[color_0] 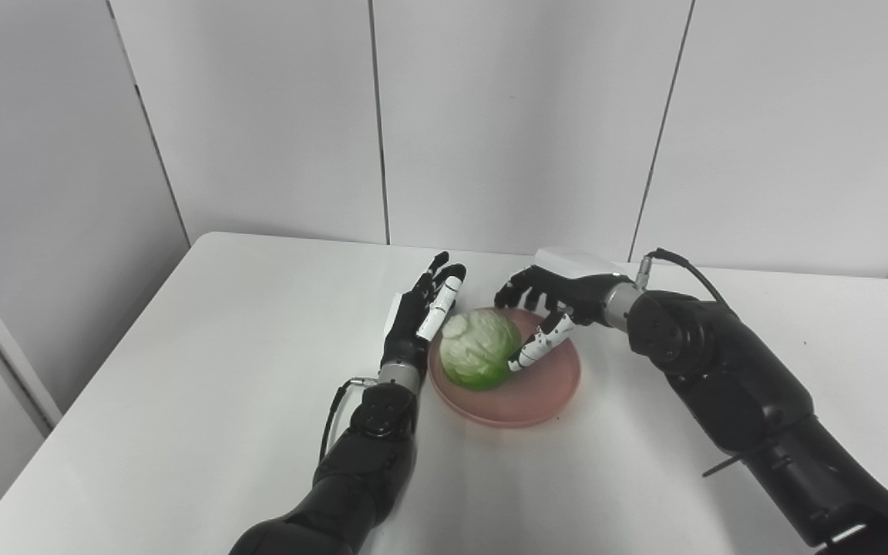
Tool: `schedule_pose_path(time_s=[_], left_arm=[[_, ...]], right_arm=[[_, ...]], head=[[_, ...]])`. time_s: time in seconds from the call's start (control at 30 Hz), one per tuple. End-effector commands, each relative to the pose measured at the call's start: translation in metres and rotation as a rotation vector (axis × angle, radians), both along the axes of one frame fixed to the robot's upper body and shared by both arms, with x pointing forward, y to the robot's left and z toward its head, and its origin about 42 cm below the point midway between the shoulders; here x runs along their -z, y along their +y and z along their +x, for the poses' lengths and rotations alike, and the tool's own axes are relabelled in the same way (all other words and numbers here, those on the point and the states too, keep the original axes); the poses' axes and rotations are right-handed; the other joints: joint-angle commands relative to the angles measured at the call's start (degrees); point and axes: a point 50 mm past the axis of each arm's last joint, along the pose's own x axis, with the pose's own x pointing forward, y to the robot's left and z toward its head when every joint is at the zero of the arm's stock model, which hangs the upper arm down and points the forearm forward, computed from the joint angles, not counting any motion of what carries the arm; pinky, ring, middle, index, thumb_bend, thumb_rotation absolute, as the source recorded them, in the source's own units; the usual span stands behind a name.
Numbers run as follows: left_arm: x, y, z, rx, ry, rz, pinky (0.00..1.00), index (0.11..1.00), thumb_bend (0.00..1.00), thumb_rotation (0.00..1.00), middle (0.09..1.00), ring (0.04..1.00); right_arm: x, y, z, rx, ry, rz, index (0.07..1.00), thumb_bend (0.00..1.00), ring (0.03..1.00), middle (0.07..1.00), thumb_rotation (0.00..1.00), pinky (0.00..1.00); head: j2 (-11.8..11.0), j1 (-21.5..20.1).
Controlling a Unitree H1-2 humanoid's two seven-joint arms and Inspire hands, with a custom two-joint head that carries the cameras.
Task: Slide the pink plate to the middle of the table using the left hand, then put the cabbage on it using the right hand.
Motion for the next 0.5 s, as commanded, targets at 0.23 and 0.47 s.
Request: schedule_pose_path(time_s=[0.23, 0.47], left_arm=[[0.036, -0.026, -0.025, 0.085, 0.159, 0.005, 0.68, 0.905, 0.71, 0.79, 0.929, 0.891], [0.038, -0.023, -0.025, 0.085, 0.161, 0.002, 0.74, 0.902, 0.73, 0.80, 0.918, 0.875]], right_arm=[[-0.027, 0.007, -0.001, -0.017, -0.117, -0.055, 0.867, 1.00, 1.000, 1.000, 0.43, 1.00], [-0.041, -0.004, -0.005, -0.033, -0.159, -0.020, 0.865, 1.00, 1.000, 0.994, 0.49, 1.00]], head=[[0.3, -0.4], [0.1, -1.3]])
